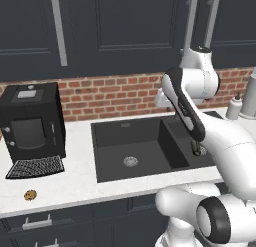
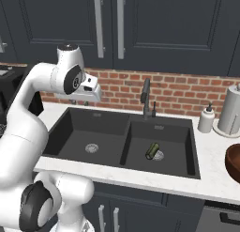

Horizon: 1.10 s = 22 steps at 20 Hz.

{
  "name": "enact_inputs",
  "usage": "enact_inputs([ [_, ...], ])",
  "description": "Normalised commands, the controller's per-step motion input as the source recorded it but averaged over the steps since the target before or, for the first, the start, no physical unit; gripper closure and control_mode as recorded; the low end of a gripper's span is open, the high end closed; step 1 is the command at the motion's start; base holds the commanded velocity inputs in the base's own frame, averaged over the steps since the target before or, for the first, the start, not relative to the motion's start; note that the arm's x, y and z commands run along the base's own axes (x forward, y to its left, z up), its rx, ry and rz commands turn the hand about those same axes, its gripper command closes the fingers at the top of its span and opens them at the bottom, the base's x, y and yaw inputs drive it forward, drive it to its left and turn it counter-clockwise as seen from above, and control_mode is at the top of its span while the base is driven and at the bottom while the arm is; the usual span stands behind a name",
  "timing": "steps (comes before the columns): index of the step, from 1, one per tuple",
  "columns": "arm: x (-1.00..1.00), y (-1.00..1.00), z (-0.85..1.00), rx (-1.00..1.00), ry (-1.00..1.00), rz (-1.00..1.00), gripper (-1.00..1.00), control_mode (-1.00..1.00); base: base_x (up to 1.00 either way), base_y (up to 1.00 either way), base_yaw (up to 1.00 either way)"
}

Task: Pick the cucumber from the sink and place it in the bowl. Then pick the bowl and place it in the microwave. Then close the microwave door and press the start button.

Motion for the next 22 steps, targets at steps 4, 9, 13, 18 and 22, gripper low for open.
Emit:
enact_inputs([
  [4, -0.34, -0.07, 0.0, 0.0, -0.04, 0.0, -1.0, -1.0, 0.0, 0.0, 0.0],
  [9, -0.97, -0.31, 0.0, 0.0, -0.12, 0.0, -1.0, -1.0, 0.0, 0.0, 0.0],
  [13, -1.0, -0.48, -0.03, 0.0, -0.03, 0.0, -1.0, -1.0, 0.0, 0.0, 0.0],
  [18, -0.83, -0.55, -0.21, 0.0, -0.01, 0.0, -1.0, -1.0, 0.0, 0.0, 0.0],
  [22, -0.29, -0.47, -0.07, 0.0, 0.0, -0.02, -1.0, -1.0, 0.0, 0.0, 0.0],
])
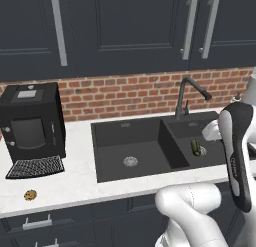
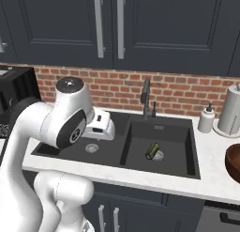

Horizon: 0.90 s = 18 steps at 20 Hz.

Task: Pick the cucumber from the sink and place it in the bowl. Then pick the bowl and place it in the microwave. Then close the microwave door and press the start button.

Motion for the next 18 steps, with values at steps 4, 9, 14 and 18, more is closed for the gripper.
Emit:
enact_inputs([
  [4, 0.02, -0.5, -0.08, 0.0, 0.0, -0.03, -1.0, -1.0, 0.0, 0.0, 0.0],
  [9, 0.33, -0.42, -0.13, 0.0, 0.0, -0.02, -1.0, -1.0, 0.0, 0.0, 0.0],
  [14, 0.63, -0.29, -0.28, 0.01, 0.08, -0.01, -1.0, -1.0, 0.0, 0.0, 0.0],
  [18, 0.71, -0.26, -0.26, 0.01, 0.06, 0.0, -1.0, -1.0, 0.0, 0.0, 0.0],
])
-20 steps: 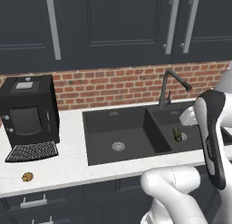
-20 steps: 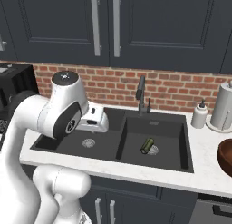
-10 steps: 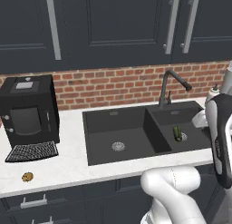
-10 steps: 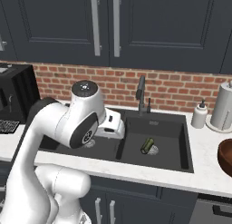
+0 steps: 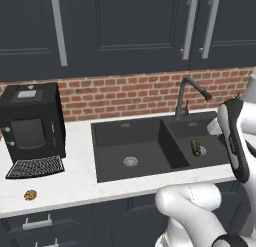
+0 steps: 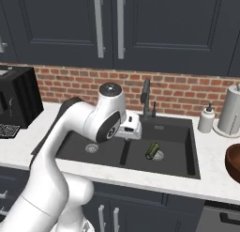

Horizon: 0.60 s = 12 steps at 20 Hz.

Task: Pick the cucumber from the sink and place it in the bowl. Then pick the bowl and place it in the microwave. Then close the microwave door and press the start button.

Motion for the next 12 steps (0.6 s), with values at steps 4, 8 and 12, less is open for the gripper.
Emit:
enact_inputs([
  [4, 0.72, -0.2, -0.27, 0.05, 0.01, 0.0, -1.0, -1.0, 0.0, 0.0, 0.0],
  [8, 0.54, -0.23, -0.35, 0.03, 0.0, 0.0, -1.0, -1.0, 0.0, 0.0, 0.0],
  [12, 0.54, -0.33, -0.48, 0.0, 0.0, 0.0, -1.0, -1.0, 0.0, 0.0, 0.0],
])
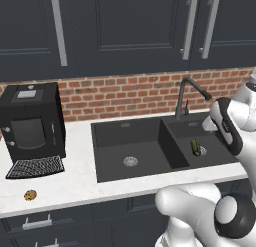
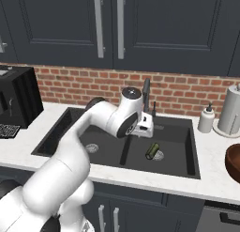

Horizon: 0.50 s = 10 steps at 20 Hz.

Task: Pick the cucumber from the sink and place it in the bowl. Then pick the bowl and place it in the microwave. Then close the microwave door and press the start button.

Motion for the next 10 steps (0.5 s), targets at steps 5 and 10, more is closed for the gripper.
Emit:
enact_inputs([
  [5, 0.56, -0.3, -0.44, 0.0, 0.0, -0.01, -1.0, -1.0, 0.0, 0.0, 0.0],
  [10, 0.43, -0.19, -0.35, 0.0, 0.0, -0.05, -1.0, -1.0, 0.0, 0.0, 0.0],
])
